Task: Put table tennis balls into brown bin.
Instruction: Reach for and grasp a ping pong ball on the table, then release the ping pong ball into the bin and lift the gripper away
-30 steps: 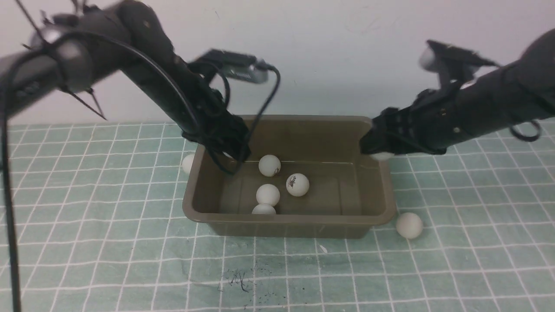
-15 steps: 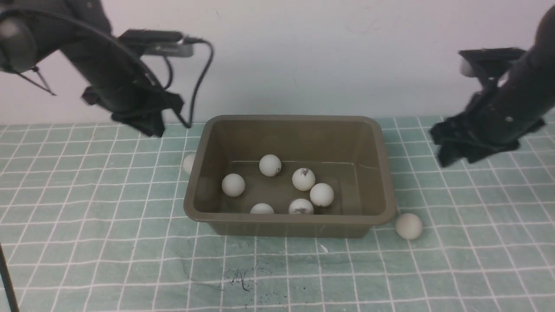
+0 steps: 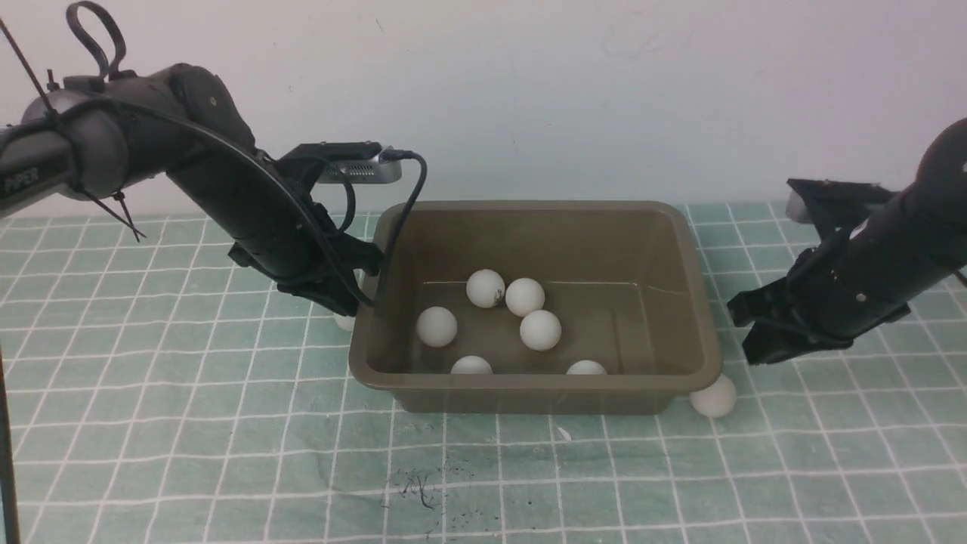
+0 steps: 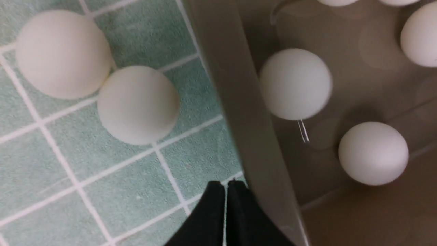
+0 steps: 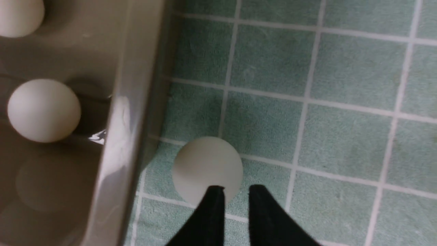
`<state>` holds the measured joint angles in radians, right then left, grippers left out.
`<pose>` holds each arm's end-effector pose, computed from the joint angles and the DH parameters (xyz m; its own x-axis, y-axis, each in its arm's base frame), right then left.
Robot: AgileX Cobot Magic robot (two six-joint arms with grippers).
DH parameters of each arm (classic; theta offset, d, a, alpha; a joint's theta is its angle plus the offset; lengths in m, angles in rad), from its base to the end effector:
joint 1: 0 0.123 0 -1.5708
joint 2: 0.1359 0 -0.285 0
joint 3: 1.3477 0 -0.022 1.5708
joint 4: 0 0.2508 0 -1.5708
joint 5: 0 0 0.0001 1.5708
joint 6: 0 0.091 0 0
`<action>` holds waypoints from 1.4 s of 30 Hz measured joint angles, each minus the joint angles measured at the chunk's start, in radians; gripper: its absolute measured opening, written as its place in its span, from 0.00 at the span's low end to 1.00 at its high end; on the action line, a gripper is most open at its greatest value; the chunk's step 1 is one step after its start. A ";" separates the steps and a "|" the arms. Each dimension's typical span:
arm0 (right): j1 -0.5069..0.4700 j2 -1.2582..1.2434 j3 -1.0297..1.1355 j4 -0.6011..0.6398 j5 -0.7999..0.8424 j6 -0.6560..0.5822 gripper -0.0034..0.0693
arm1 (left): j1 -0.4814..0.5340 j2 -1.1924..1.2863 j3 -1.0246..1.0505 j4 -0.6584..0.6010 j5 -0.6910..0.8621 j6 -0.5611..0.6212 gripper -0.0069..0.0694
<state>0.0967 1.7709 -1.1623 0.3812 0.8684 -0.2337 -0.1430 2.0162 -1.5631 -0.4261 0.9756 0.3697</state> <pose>0.3371 0.0587 0.2010 -0.9746 -0.0756 -0.2107 -0.1345 0.9501 0.2814 0.4128 -0.0909 0.2097 -0.9190 0.2464 -0.3077 0.3383 0.8937 -0.2947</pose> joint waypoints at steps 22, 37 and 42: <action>0.044 0.160 -0.009 0.063 -0.068 -0.014 0.52 | 0.083 0.069 -0.060 0.097 -0.172 -0.025 0.67; 0.021 -0.127 -0.102 0.045 0.040 0.042 0.55 | 0.064 0.191 -0.060 -0.007 -0.323 0.025 0.77; 0.022 -0.125 -0.106 0.081 0.046 0.025 0.55 | 0.064 0.200 -0.069 -0.008 -0.328 0.004 0.54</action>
<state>0.1191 1.6455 -1.2687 0.4625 0.9143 -0.2091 -0.0789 2.2158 -1.6323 -0.4341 0.6478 0.3739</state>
